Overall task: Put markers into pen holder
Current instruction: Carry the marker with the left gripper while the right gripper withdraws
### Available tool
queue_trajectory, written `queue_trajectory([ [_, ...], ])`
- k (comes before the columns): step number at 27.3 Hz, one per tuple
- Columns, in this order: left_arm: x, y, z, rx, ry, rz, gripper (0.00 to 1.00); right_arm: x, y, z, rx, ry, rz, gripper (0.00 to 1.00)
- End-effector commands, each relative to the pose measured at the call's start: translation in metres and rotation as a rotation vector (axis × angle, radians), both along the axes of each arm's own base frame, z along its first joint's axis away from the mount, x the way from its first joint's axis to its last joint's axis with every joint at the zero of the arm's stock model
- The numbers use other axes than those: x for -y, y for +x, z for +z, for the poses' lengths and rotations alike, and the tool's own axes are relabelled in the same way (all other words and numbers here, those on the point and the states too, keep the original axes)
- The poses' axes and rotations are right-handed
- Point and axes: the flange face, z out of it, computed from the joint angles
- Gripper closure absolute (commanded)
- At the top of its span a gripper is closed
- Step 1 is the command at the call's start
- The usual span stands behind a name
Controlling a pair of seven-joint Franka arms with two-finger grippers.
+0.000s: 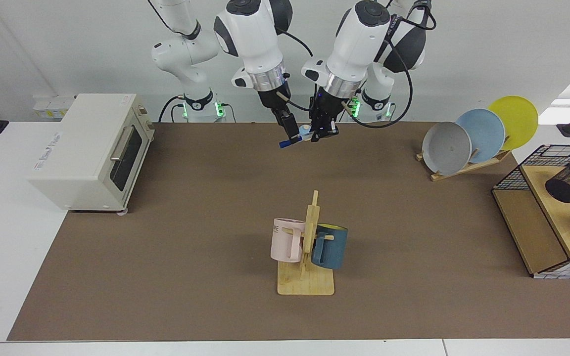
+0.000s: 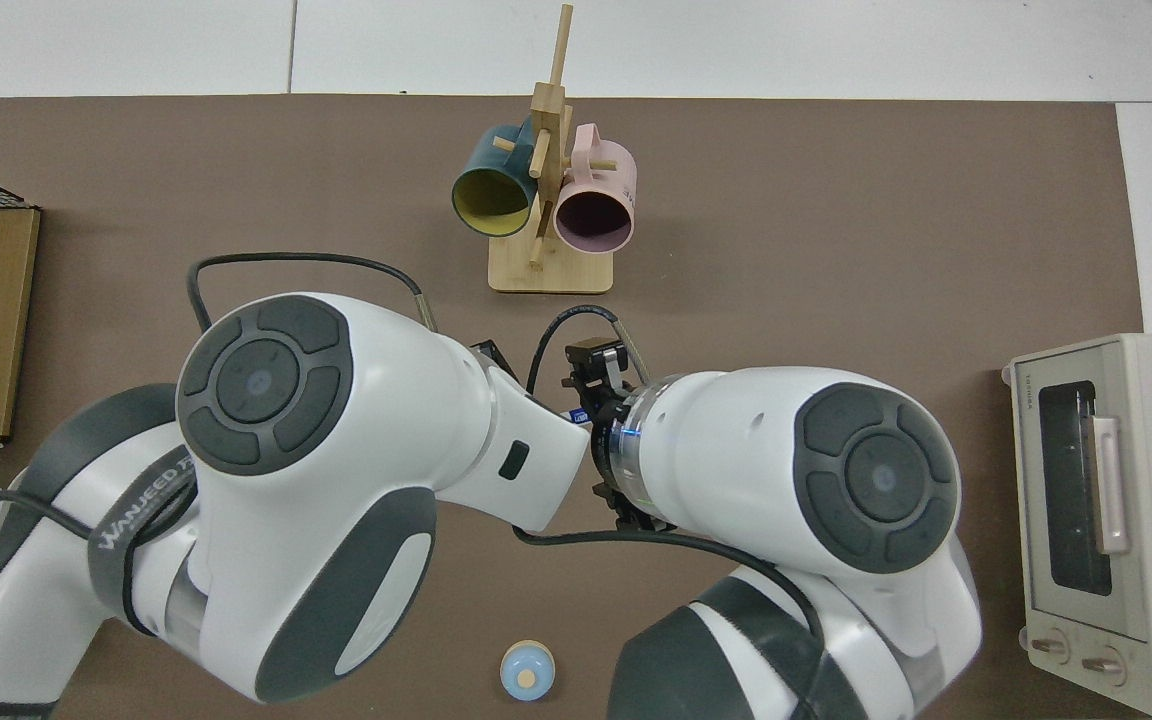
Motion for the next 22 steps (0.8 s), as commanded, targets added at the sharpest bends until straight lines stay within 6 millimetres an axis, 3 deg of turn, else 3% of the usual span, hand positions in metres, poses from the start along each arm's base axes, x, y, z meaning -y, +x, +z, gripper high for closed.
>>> queue_trajectory([
  [1, -0.028, 0.013, -0.004, 0.002, 0.005, 0.062, 1.00, 0.051, 0.007, 0.017, 0.025, -0.038, 0.186, 0.00],
  [9, -0.074, 0.032, -0.004, 0.003, 0.065, 0.160, 1.00, 0.127, 0.012, 0.042, 0.071, -0.100, 0.522, 0.00],
  [15, -0.121, 0.042, 0.002, -0.002, 0.164, 0.215, 1.00, 0.155, 0.017, 0.044, 0.089, -0.211, 0.784, 0.00],
  [22, -0.189, 0.060, 0.036, 0.013, 0.202, 0.342, 1.00, 0.191, 0.030, 0.039, 0.099, -0.295, 1.012, 0.00],
])
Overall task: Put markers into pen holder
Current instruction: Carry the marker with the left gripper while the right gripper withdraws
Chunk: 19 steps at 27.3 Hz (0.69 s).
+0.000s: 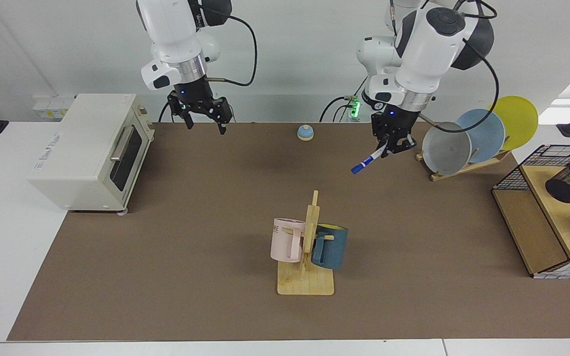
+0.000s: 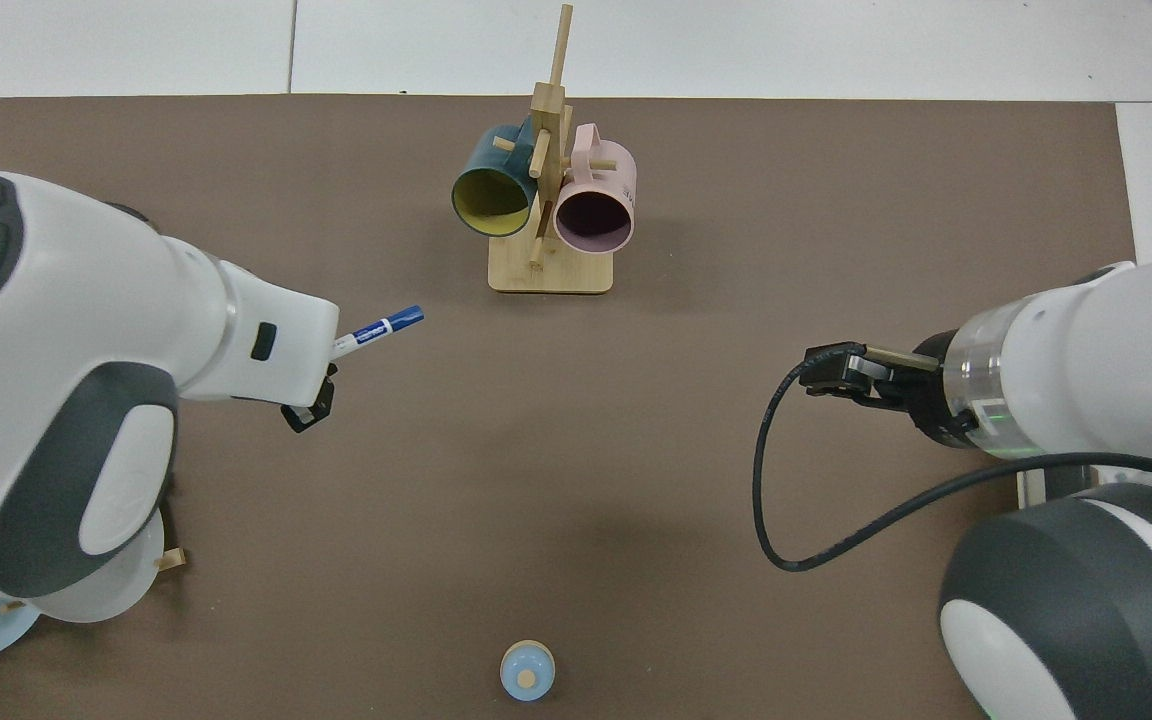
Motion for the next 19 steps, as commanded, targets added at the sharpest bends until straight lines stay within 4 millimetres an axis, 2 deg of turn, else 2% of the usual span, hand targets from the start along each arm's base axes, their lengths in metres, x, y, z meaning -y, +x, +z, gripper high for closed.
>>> queue_trajectory([
  [1, -0.047, 0.004, 0.029, 0.005, 0.045, 0.098, 1.00, 0.025, 0.009, -0.004, -0.008, -0.056, 0.144, 0.00],
  [4, -0.063, 0.006, 0.038, 0.005, 0.069, 0.112, 1.00, 0.032, 0.016, 0.012, 0.015, -0.060, 0.169, 0.00],
  [6, -0.072, 0.006, 0.042, 0.006, 0.086, 0.123, 1.00, 0.035, 0.022, 0.013, -0.018, -0.063, 0.183, 0.00],
  [8, -0.079, 0.006, 0.045, 0.001, 0.117, 0.129, 1.00, 0.035, 0.032, 0.026, -0.029, -0.062, 0.208, 0.00],
  [11, -0.087, 0.006, 0.050, -0.010, 0.149, 0.132, 1.00, 0.040, 0.043, 0.033, -0.054, -0.073, 0.225, 0.00],
  [19, -0.113, 0.006, 0.068, -0.007, 0.282, 0.134, 1.00, 0.041, 0.043, 0.036, -0.066, -0.095, 0.257, 0.00],
])
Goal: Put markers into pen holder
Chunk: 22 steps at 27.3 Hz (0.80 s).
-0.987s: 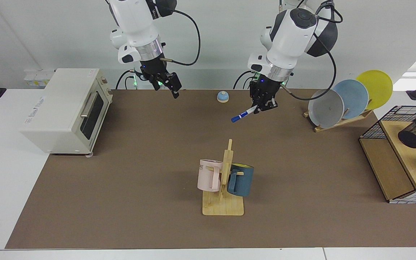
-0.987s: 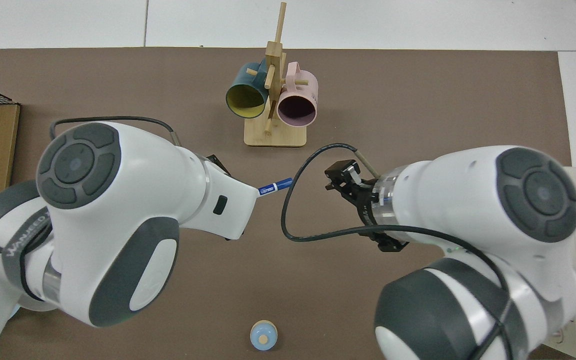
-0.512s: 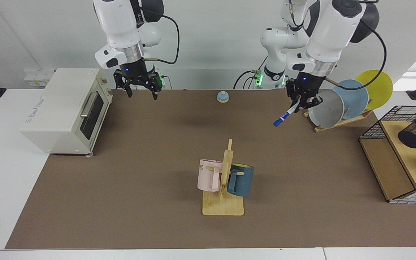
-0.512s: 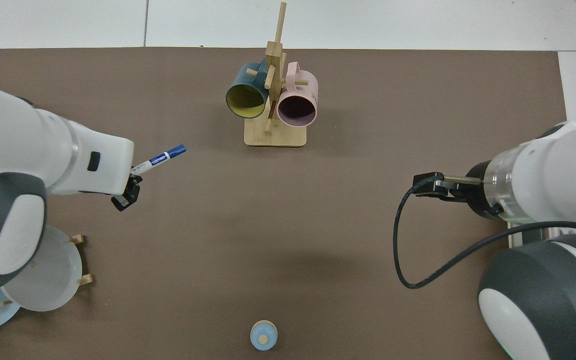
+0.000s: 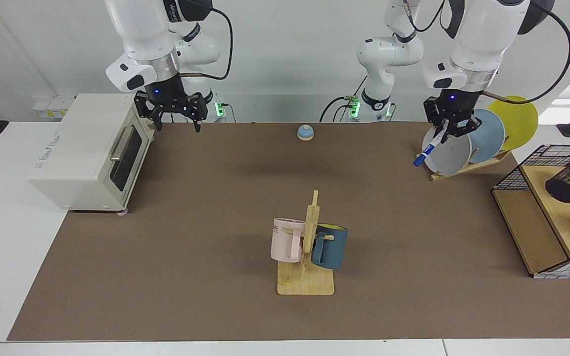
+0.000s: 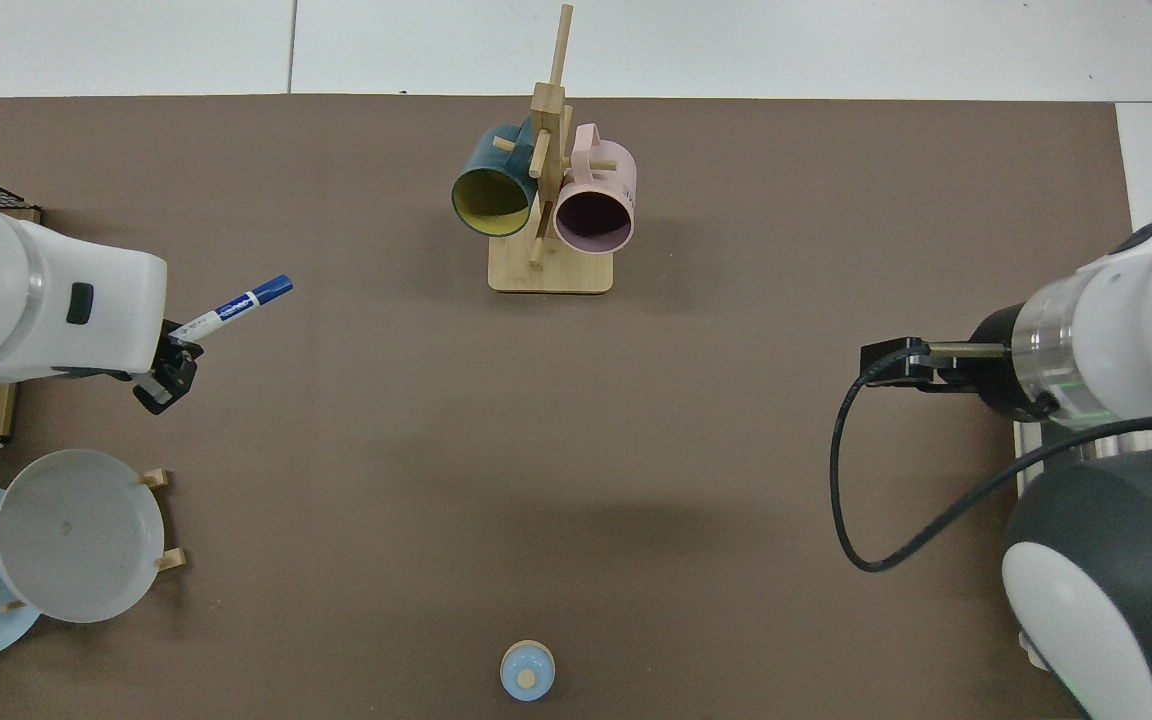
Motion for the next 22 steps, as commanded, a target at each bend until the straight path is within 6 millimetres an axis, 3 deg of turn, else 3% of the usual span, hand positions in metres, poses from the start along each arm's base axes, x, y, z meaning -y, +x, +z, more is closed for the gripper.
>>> queue_trajectory([
  [1, -0.018, 0.002, 0.017, -0.008, 0.119, -0.003, 1.00, 0.002, 0.007, 0.001, -0.020, -0.021, 0.036, 0.00],
  [6, -0.040, 0.003, 0.026, -0.006, 0.259, -0.053, 1.00, 0.013, 0.010, 0.001, -0.015, -0.020, 0.031, 0.00],
  [9, -0.074, 0.006, 0.032, -0.025, 0.331, -0.097, 1.00, 0.017, 0.009, 0.002, -0.012, -0.010, 0.039, 0.00],
  [12, -0.096, 0.015, 0.036, -0.051, 0.414, -0.179, 1.00, 0.018, 0.009, 0.002, -0.012, -0.009, 0.040, 0.00],
  [19, -0.194, 0.029, 0.052, -0.083, 0.512, -0.347, 1.00, 0.017, 0.004, -0.003, -0.024, -0.001, 0.039, 0.00],
  [22, -0.218, 0.029, 0.057, -0.104, 0.578, -0.418, 1.00, 0.017, 0.002, -0.004, -0.029, -0.003, 0.039, 0.00],
])
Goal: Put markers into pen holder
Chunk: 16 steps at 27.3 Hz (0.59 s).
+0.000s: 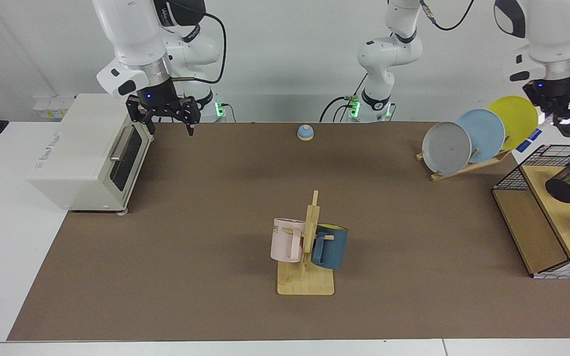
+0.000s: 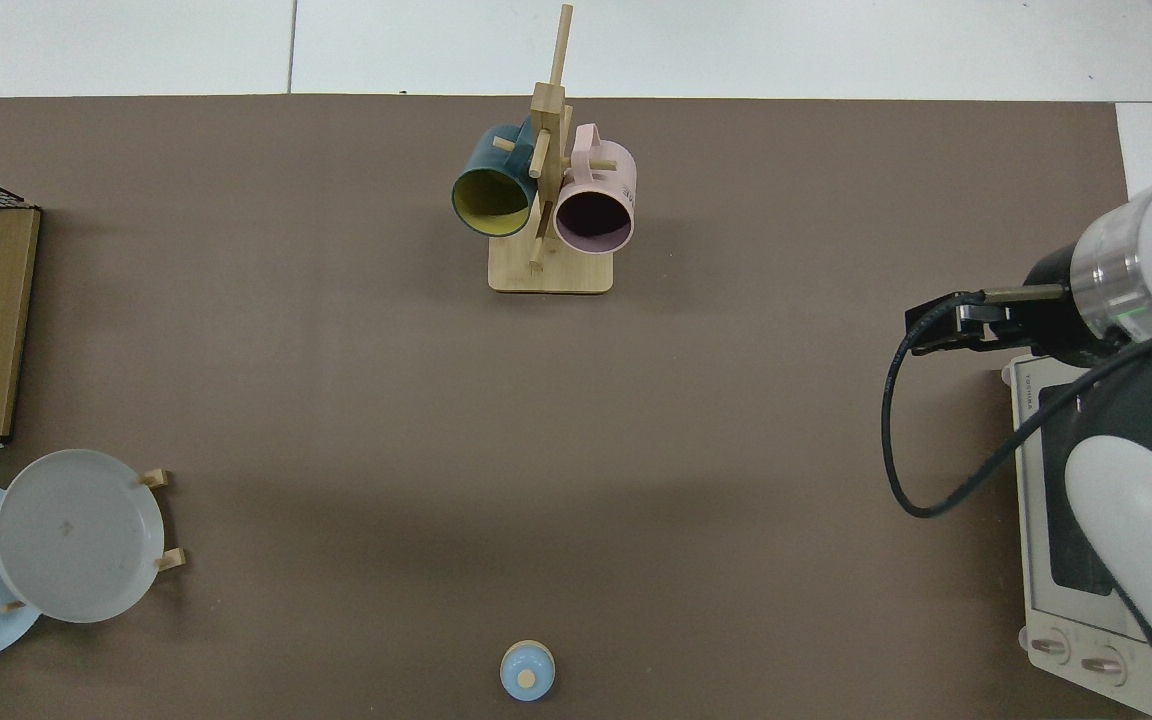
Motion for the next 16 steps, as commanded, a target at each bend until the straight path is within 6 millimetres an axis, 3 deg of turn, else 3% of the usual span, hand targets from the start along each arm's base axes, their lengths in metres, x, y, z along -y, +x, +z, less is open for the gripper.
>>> queue_trajectory([
  [1, -0.047, 0.008, 0.011, -0.043, 0.099, -0.110, 1.00, 0.003, -0.007, -0.003, -0.024, 0.000, 0.021, 0.00],
  [6, -0.064, 0.020, -0.005, -0.092, 0.187, -0.115, 1.00, 0.003, -0.011, -0.003, -0.030, -0.001, 0.009, 0.00],
  [13, -0.132, 0.020, -0.016, -0.121, 0.235, -0.204, 1.00, 0.002, -0.013, -0.004, -0.031, -0.003, -0.033, 0.00],
  [16, -0.146, 0.019, -0.022, -0.136, 0.239, -0.210, 1.00, 0.001, -0.013, -0.003, -0.025, -0.002, -0.034, 0.00],
])
